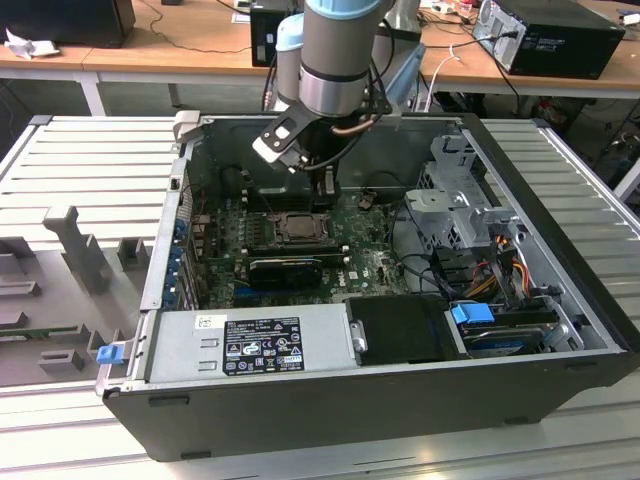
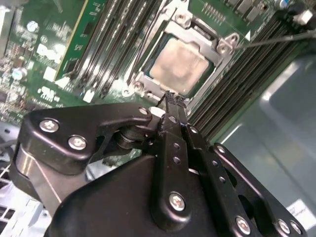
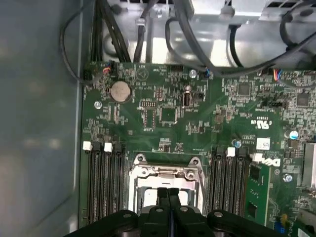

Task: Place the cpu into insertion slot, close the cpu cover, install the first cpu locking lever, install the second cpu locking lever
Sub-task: 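Close the cpu cover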

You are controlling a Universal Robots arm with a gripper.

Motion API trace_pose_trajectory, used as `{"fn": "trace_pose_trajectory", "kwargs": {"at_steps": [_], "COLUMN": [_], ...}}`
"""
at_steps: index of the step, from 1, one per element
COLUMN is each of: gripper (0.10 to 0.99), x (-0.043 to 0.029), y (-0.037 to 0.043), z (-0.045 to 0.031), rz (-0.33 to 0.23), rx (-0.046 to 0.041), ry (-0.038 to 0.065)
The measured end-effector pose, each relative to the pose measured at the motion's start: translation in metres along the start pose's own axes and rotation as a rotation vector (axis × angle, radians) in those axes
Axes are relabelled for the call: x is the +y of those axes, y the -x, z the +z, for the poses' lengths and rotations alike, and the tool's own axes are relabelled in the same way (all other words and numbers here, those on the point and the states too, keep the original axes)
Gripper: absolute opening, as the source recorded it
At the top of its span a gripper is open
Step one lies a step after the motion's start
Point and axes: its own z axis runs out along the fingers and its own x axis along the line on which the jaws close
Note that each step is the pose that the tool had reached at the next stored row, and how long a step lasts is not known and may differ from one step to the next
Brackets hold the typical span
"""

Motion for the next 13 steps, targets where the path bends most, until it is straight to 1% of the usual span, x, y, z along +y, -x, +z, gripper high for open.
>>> {"fn": "trace_pose_trajectory", "kwargs": {"at_steps": [2, 5, 9, 13], "gripper": [0.106, 0.106, 0.106, 0.106], "x": [-0.0016, -0.0022, -0.0035, -0.0083], "y": [0.0001, 0.0003, 0.0002, 0.0], "z": [0.0037, 0.0083, 0.0087, 0.0093], "rz": [-0.003, -0.011, -0.016, -0.021], "rx": [0.0, 0.0004, 0.0006, 0.0006], "ry": [0.0, 0.0, -0.001, -0.001]}}
